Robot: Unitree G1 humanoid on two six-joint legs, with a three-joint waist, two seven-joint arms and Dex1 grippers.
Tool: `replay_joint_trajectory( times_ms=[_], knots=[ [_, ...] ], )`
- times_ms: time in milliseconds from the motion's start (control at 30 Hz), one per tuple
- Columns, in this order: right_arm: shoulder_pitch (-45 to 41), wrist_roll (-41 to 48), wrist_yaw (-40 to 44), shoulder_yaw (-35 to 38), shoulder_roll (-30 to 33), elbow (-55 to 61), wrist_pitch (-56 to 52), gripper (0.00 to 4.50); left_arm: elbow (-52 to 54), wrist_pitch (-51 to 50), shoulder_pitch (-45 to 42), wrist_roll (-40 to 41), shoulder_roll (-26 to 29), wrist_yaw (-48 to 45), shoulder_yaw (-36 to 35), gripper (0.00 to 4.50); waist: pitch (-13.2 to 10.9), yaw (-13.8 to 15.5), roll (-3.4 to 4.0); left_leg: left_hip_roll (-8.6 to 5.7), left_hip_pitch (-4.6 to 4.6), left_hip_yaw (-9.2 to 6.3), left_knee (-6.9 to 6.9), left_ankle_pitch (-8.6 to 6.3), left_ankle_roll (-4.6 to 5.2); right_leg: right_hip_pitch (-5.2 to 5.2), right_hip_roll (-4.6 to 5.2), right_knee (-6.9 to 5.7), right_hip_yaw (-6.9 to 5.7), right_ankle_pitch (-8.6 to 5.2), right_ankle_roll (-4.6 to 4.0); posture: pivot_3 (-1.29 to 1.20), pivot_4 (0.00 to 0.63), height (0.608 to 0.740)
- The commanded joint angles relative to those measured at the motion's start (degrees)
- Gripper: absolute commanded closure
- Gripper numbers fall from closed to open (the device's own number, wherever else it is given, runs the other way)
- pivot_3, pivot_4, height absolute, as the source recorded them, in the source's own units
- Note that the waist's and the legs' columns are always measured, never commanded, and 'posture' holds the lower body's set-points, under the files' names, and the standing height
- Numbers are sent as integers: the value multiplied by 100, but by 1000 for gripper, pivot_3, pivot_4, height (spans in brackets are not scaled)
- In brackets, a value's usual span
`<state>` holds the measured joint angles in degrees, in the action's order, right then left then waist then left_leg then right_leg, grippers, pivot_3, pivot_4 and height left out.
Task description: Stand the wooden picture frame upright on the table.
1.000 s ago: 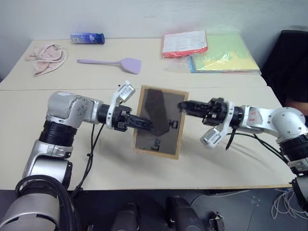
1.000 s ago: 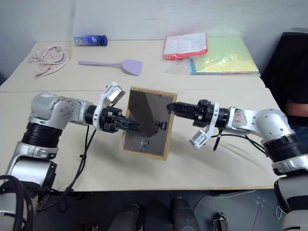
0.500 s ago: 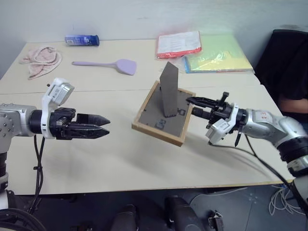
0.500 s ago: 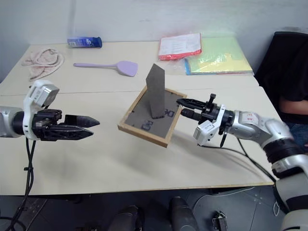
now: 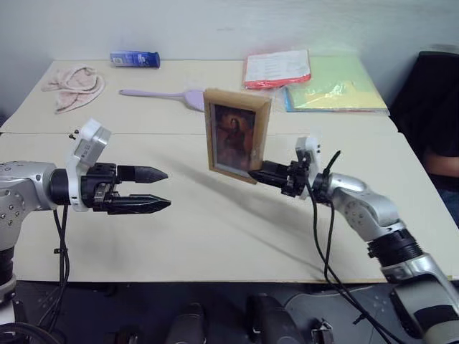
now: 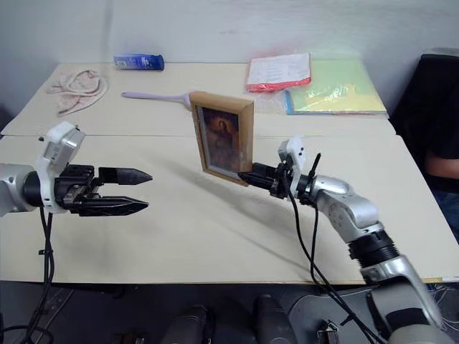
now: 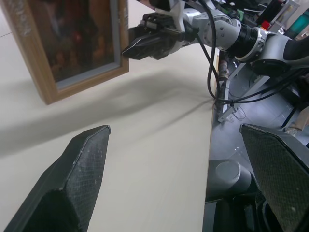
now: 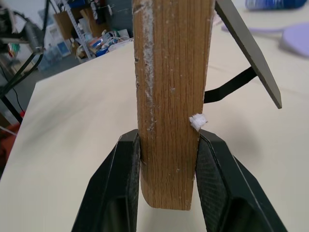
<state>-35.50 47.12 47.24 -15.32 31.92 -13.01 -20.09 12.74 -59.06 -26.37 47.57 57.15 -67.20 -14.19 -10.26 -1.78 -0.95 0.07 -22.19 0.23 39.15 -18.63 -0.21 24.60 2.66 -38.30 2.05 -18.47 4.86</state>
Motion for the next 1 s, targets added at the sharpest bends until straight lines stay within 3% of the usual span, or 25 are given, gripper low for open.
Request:
replay_joint_trajectory(
  times_ms=[33, 367, 567, 700, 800, 867, 1000],
  knots=[
    [318, -654, 300, 66, -220, 34, 315, 3329, 13, 141, -176, 7, 26, -1, 90, 0, 0, 30, -1, 0, 0, -2, 0, 1, -2, -1, 0, 2, -2, 0, 0, 0, 150, 740],
    [1231, -1114, 632, 409, -542, 385, -145, 3329, -102, 211, -373, -14, 83, -53, 310, 0, 2, 0, 0, -2, 3, 3, -2, 1, -2, -2, -2, -2, 0, 0, 1, 0, 150, 740],
    [1420, -1140, 626, 795, -382, 912, -500, 1456, -294, 267, -545, -78, 38, -100, 487, 0, 2, 13, -1, -6, 2, 4, -1, 0, -1, -3, 0, 1, 1, 0, 1, 0, 150, 740],
    [1773, -1290, 689, 1030, 130, 1538, -685, 24, -320, 160, -565, 37, 13, -154, 543, 0, 2, 23, -1, -6, 2, 2, -1, 0, -1, -2, 0, 1, 0, 0, 1, 0, 150, 740],
    [2377, -942, 862, 1778, 946, 2401, -1100, 24, -369, 253, -605, -17, -30, -162, 598, 0, 2, 55, 0, -7, -2, 0, -2, -4, 5, -3, 1, 8, -2, 0, 1, 0, 150, 740],
    [2903, -252, 1113, 2802, 1650, 3051, -1671, 24, -428, 512, -597, -216, -27, -226, 691, 0, -2, 94, 6, -10, -4, 0, -1, -16, 27, -5, 4, 24, -1, 1, 1, 0, 150, 740],
    [3589, 1201, 1541, 4220, 2392, 3723, -2681, 24, -614, 900, -633, -471, -99, -278, 799, 0, 2, 94, -1, -3, 10, 3, -3, -20, 33, -18, -4, 40, 1, 1, 2, 0, 150, 740]
  ],
)
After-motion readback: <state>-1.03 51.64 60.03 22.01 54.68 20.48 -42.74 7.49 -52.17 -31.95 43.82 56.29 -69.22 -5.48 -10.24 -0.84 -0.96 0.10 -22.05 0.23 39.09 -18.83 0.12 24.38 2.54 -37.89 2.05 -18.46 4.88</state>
